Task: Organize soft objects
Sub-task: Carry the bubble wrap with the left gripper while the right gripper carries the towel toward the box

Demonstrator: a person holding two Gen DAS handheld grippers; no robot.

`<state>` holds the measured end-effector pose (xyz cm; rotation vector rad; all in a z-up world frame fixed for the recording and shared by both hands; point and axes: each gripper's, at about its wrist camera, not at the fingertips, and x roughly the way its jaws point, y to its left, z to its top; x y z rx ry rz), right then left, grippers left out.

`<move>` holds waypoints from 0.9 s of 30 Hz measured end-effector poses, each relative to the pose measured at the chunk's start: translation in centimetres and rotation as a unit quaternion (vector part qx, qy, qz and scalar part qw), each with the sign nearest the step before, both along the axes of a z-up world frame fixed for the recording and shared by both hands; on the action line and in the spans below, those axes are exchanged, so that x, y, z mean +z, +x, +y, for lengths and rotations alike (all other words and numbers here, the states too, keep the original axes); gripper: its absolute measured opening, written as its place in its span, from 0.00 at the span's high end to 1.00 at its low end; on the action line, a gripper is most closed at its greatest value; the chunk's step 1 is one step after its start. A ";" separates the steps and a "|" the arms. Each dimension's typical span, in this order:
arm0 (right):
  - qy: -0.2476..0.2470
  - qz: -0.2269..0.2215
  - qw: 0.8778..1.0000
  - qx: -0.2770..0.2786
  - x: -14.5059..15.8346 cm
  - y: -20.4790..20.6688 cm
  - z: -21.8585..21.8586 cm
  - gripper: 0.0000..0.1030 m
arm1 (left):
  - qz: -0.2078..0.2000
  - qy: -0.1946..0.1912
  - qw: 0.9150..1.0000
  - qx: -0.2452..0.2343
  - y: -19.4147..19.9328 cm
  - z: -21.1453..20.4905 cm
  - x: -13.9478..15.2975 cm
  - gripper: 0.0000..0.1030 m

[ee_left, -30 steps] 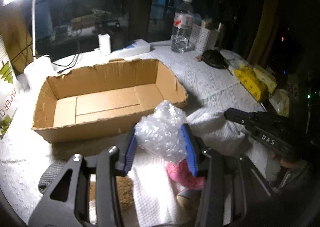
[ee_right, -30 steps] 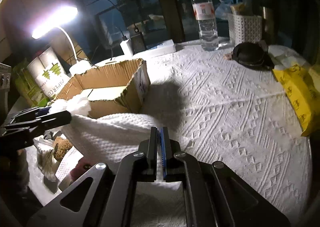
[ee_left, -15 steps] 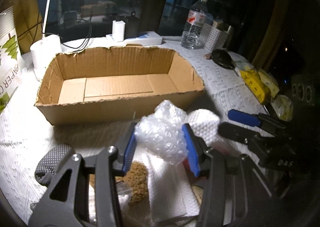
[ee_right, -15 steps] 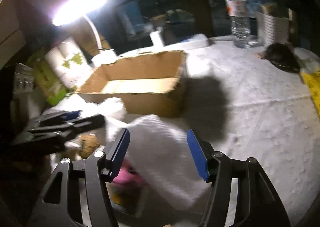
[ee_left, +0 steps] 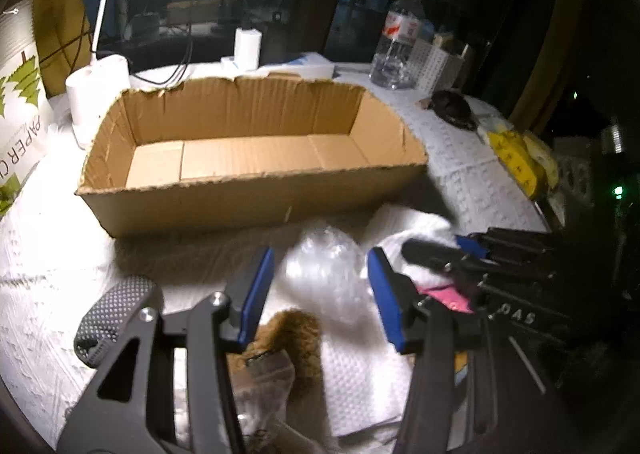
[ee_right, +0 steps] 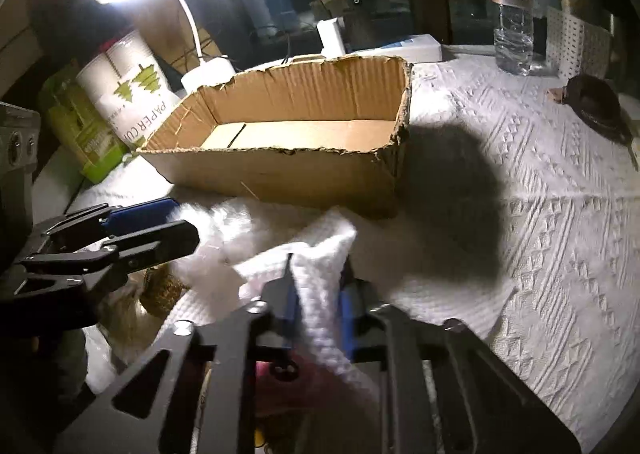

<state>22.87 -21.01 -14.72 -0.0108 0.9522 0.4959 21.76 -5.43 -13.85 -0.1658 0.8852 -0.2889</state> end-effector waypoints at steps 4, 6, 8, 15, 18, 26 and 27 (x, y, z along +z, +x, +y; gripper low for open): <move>0.004 -0.012 1.000 -0.002 0.5 -0.3 -0.2 0.95 | -0.002 0.015 1.000 -0.005 0.2 -0.4 -0.4 0.58; 0.005 -0.022 1.000 -0.005 1.1 -0.4 -0.4 0.95 | 0.000 0.026 1.000 -0.004 0.4 -0.6 -0.7 0.58; 0.004 -0.030 1.000 -0.007 1.6 -0.5 -0.7 0.95 | 0.006 0.039 0.999 0.000 0.7 -0.7 -1.1 0.57; 0.008 -0.044 0.999 -0.019 2.7 -0.4 -1.7 0.95 | 0.024 0.063 0.998 -0.012 1.3 -1.2 -2.0 0.42; 0.012 -0.054 0.998 -0.023 3.5 -0.7 -2.2 0.95 | 0.030 0.064 0.997 -0.032 1.5 -1.8 -2.6 0.44; 0.022 -0.091 0.995 -0.024 6.6 -1.3 -2.9 0.95 | 0.004 0.050 0.998 -0.038 1.0 -1.5 -0.7 0.60; 0.025 -0.095 0.995 -0.022 7.0 -1.4 -2.9 0.95 | -0.002 0.050 0.998 -0.036 0.9 -1.5 -0.3 0.60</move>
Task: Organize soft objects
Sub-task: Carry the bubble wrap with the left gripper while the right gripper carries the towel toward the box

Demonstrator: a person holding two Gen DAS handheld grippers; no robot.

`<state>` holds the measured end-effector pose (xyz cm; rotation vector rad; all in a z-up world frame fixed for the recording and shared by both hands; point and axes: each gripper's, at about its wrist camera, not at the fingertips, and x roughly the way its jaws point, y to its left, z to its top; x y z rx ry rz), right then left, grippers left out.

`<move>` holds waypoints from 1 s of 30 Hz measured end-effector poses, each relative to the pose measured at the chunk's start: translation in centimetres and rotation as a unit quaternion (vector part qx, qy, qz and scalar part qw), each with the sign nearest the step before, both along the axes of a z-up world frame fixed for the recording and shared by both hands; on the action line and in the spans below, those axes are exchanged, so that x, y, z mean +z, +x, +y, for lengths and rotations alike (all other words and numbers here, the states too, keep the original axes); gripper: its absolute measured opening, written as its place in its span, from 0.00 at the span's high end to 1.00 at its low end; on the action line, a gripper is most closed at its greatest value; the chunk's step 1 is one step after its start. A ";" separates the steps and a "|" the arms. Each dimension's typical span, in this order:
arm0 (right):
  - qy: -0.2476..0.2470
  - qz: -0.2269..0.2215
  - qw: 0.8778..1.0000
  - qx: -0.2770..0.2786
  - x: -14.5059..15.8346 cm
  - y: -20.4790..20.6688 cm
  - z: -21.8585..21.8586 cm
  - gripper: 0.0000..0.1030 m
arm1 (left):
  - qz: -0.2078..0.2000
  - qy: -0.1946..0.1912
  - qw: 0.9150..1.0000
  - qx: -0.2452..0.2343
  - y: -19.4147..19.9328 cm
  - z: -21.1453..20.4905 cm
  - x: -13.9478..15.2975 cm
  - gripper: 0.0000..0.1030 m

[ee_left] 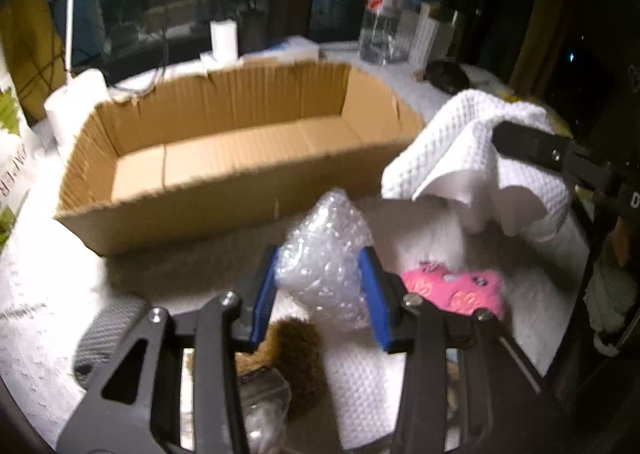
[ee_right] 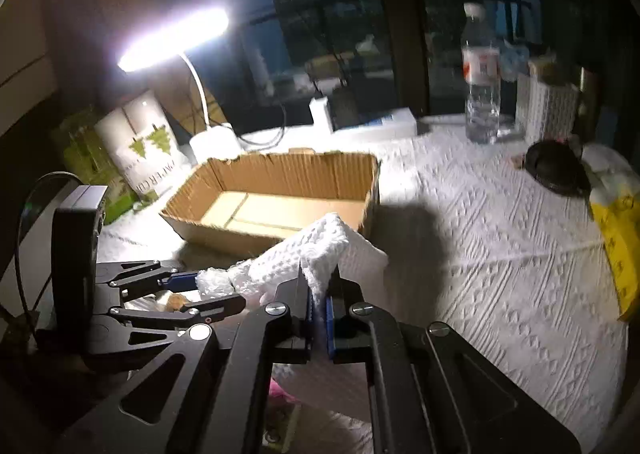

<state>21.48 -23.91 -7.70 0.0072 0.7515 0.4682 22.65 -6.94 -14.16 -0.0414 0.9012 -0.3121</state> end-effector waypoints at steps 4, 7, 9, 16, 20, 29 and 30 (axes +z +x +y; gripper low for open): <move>0.008 -0.019 1.000 0.005 1.6 0.1 0.2 0.95 | -0.034 -0.006 0.999 0.011 -0.5 0.8 2.7 0.60; 0.012 -0.034 0.999 0.009 2.9 0.2 0.5 0.95 | -0.063 -0.010 0.998 0.021 -0.9 1.6 4.6 0.60; 0.018 -0.042 0.999 0.012 3.6 0.4 0.7 0.95 | -0.077 -0.013 0.997 0.026 -1.0 2.1 5.6 0.60; 0.022 -0.063 0.998 0.023 5.5 1.0 2.1 0.95 | -0.105 -0.023 0.993 0.039 -0.8 3.8 7.5 0.60; 0.023 -0.071 0.997 0.026 6.1 1.7 3.0 0.95 | -0.113 -0.027 0.992 0.044 -0.5 4.7 7.9 0.60; 0.024 -0.072 0.997 0.029 6.0 4.3 4.7 0.95 | -0.121 -0.018 0.990 0.066 0.7 6.8 7.8 0.60; 0.024 -0.070 0.997 0.028 5.8 4.6 4.7 0.95 | -0.122 -0.013 0.990 0.071 0.9 7.0 7.7 0.60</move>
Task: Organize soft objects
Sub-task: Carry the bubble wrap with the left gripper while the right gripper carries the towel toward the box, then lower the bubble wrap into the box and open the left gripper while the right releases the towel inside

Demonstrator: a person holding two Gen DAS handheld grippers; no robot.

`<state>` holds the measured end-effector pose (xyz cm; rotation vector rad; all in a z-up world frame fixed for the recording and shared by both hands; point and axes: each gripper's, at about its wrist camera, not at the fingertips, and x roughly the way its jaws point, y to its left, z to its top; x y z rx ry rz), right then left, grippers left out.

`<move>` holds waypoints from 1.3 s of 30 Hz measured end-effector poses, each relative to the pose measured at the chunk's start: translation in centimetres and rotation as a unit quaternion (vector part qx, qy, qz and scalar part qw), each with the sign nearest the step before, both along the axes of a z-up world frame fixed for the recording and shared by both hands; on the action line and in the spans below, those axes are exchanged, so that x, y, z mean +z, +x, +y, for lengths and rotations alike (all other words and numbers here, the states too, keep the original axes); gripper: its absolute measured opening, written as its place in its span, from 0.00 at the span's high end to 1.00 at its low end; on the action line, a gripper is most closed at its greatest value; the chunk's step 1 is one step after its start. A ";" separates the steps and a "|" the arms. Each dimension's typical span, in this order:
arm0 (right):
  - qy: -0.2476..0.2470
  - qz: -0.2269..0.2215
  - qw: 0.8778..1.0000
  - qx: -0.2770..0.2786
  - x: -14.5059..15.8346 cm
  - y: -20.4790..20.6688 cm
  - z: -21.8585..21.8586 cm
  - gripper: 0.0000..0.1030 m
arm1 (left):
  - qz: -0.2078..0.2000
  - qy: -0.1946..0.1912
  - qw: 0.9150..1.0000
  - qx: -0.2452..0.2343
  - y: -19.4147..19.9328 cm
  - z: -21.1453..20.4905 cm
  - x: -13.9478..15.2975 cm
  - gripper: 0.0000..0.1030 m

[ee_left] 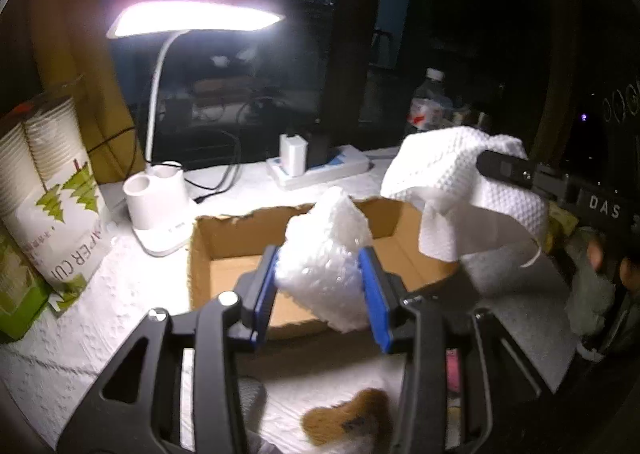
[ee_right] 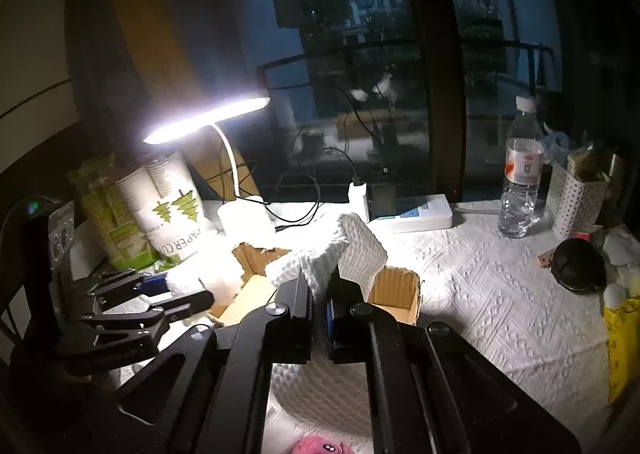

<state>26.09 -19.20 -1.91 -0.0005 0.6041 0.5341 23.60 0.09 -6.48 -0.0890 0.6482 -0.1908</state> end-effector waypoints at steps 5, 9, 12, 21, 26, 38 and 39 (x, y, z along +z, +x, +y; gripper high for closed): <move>-0.003 0.021 1.000 -0.007 -1.8 2.0 0.2 0.95 | 0.009 0.011 1.000 0.024 1.2 1.5 -1.5 0.60; -0.007 0.040 0.999 -0.013 -3.6 3.5 0.1 0.95 | 0.020 0.017 0.999 0.040 2.3 2.7 -2.9 0.60; -0.014 0.053 0.998 -0.015 -5.0 4.5 0.1 0.95 | 0.030 0.022 0.998 0.052 3.2 3.5 -4.0 0.60; -0.041 0.091 0.995 -0.028 -9.1 6.5 0.1 0.95 | 0.070 0.023 0.995 0.067 5.3 4.8 -7.0 0.59; -0.074 0.102 0.991 -0.043 -11.0 6.9 0.1 0.95 | 0.077 0.041 0.994 0.071 5.6 4.4 -7.5 0.58; -0.095 0.090 0.990 -0.048 -10.3 5.8 0.2 0.74 | 0.079 0.049 0.993 0.074 4.9 3.8 -6.9 0.52; -0.097 0.090 0.990 -0.047 -10.3 5.7 0.2 0.71 | 0.077 0.049 0.993 0.075 4.8 3.8 -6.8 0.51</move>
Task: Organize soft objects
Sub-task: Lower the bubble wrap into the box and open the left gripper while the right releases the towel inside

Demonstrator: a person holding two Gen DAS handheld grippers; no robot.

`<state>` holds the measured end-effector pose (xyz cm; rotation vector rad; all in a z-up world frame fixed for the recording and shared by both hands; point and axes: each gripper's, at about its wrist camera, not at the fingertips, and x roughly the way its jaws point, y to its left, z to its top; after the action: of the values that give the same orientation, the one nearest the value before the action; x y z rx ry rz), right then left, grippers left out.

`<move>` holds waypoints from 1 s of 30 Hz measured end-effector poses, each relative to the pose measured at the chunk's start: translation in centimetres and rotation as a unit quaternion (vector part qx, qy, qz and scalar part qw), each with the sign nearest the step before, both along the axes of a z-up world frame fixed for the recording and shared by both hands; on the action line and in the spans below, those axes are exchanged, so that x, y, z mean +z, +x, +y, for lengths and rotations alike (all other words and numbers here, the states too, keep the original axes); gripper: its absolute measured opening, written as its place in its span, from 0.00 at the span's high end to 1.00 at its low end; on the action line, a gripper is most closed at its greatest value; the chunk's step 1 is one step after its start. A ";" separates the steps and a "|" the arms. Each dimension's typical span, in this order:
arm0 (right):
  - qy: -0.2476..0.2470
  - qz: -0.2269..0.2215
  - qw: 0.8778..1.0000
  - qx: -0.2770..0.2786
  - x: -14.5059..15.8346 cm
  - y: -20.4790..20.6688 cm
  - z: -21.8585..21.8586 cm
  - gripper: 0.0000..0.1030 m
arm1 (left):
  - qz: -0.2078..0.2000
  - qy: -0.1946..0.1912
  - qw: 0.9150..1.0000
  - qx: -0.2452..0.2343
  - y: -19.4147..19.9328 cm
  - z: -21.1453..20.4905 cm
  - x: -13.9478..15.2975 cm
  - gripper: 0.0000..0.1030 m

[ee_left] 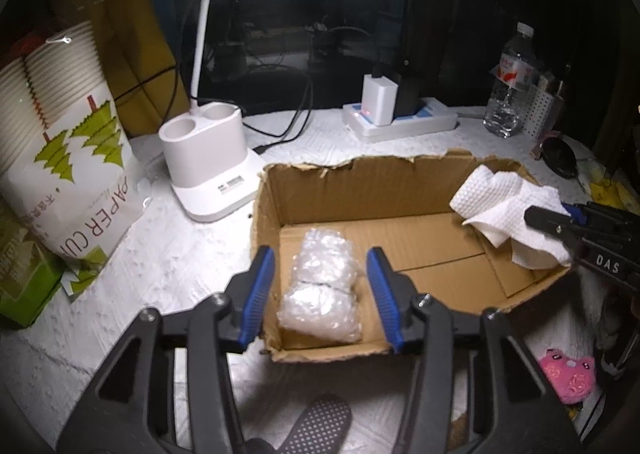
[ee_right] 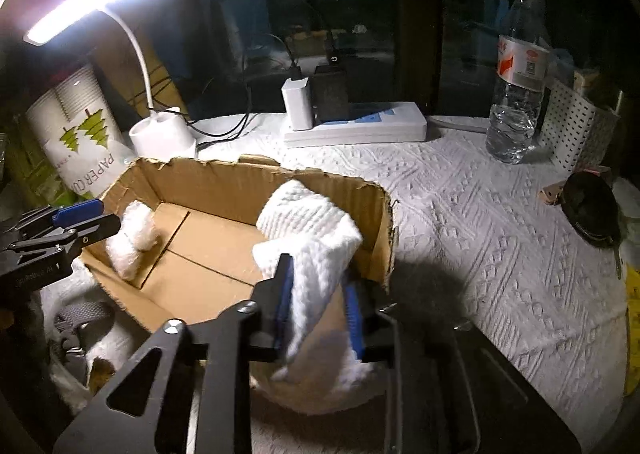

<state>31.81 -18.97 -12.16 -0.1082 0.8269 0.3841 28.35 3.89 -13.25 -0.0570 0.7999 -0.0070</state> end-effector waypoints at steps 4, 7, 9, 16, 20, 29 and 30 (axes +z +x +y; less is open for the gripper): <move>-0.004 -0.010 1.000 -0.001 0.6 -1.0 0.0 0.57 | -0.007 0.002 1.000 0.000 -0.7 -0.2 0.7 0.51; -0.004 -0.014 1.000 -0.003 1.1 -1.5 -0.2 0.57 | -0.011 0.002 1.000 0.000 -1.1 -0.4 1.1 0.51; -0.004 -0.016 1.000 -0.004 1.4 -1.8 -0.4 0.57 | -0.015 0.002 1.000 -0.001 -1.6 -0.5 1.4 0.51; -0.006 -0.022 1.000 -0.008 2.0 -3.2 -0.8 0.56 | -0.024 0.001 1.000 -0.006 -3.0 -1.0 2.4 0.51; -0.010 -0.010 0.999 -0.032 1.2 -2.9 -1.6 0.56 | -0.029 0.001 1.000 -0.008 -3.7 -1.0 2.8 0.51; 0.016 0.027 0.997 -0.067 -0.8 -0.7 -3.8 0.53 | -0.028 0.009 1.000 -0.002 -3.5 -0.9 2.8 0.51; 0.019 0.033 0.997 -0.069 -1.1 -0.4 -3.8 0.53 | -0.025 0.009 1.000 0.001 -3.3 -0.8 2.6 0.51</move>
<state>31.41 -22.75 -13.27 -0.0039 0.8876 0.2748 25.04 3.08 -10.65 -0.0409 0.7501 -0.0004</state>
